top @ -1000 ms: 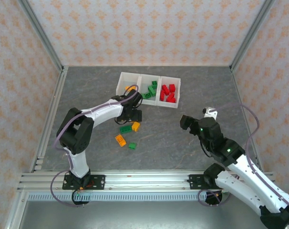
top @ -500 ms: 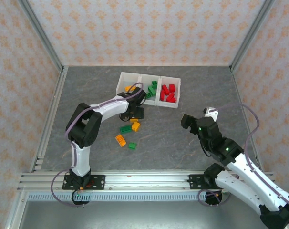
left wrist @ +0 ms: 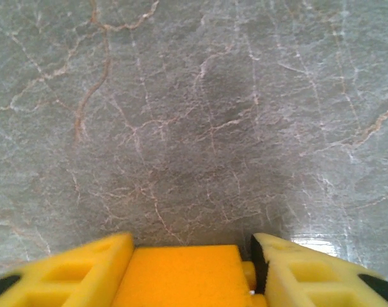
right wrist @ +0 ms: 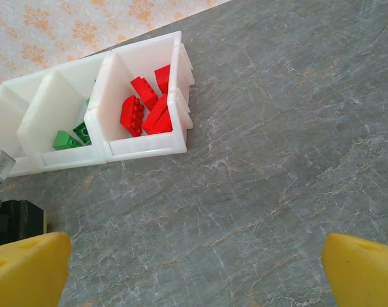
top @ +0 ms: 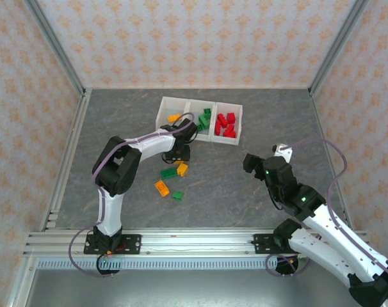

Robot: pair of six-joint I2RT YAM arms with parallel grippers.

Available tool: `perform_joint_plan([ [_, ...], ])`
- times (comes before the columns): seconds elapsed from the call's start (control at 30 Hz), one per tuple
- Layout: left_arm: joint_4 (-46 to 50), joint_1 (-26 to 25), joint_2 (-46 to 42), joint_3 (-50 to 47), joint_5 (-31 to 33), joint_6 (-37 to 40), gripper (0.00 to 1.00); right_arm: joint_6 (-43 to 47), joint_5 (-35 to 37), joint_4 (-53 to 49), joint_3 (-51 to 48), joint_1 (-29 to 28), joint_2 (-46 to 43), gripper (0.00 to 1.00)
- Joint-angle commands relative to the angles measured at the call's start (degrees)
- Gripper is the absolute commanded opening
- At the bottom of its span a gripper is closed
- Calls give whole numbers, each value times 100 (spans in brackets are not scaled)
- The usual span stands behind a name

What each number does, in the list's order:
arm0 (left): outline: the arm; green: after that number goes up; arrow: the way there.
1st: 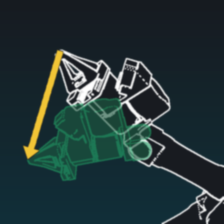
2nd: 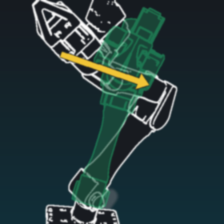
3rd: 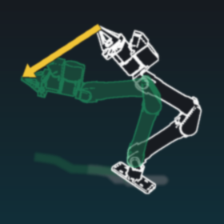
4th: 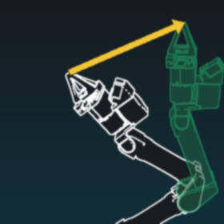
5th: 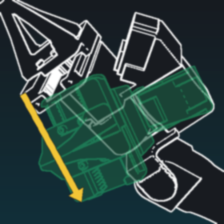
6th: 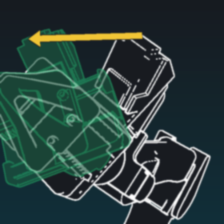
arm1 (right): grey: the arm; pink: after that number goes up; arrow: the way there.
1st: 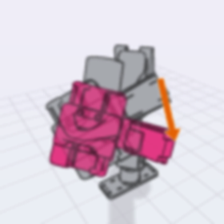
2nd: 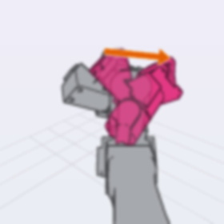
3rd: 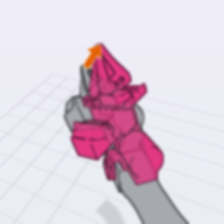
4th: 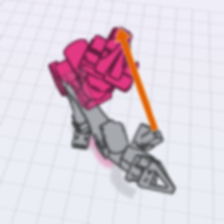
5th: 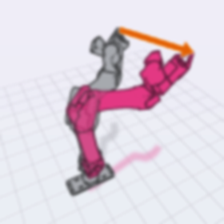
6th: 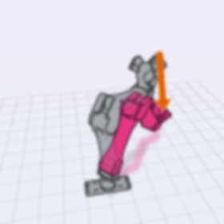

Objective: Sort the legos into containers by color
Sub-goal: Pick up the lego from the center of the table, then place the lego in the container.

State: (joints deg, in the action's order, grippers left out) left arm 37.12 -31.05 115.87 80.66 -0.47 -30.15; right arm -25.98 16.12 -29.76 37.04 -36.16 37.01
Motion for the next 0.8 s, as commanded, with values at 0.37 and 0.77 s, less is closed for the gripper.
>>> perform_joint_plan([
  [0.37, 36, 318, -1096, 16, 899, -258, 30, -101, 322, -65, -38, 39, -43, 100],
  [0.77, 6, 841, -268, 2174, 1151, 188, 30, -84, 349, -39, -60, 39, -55, 100],
])
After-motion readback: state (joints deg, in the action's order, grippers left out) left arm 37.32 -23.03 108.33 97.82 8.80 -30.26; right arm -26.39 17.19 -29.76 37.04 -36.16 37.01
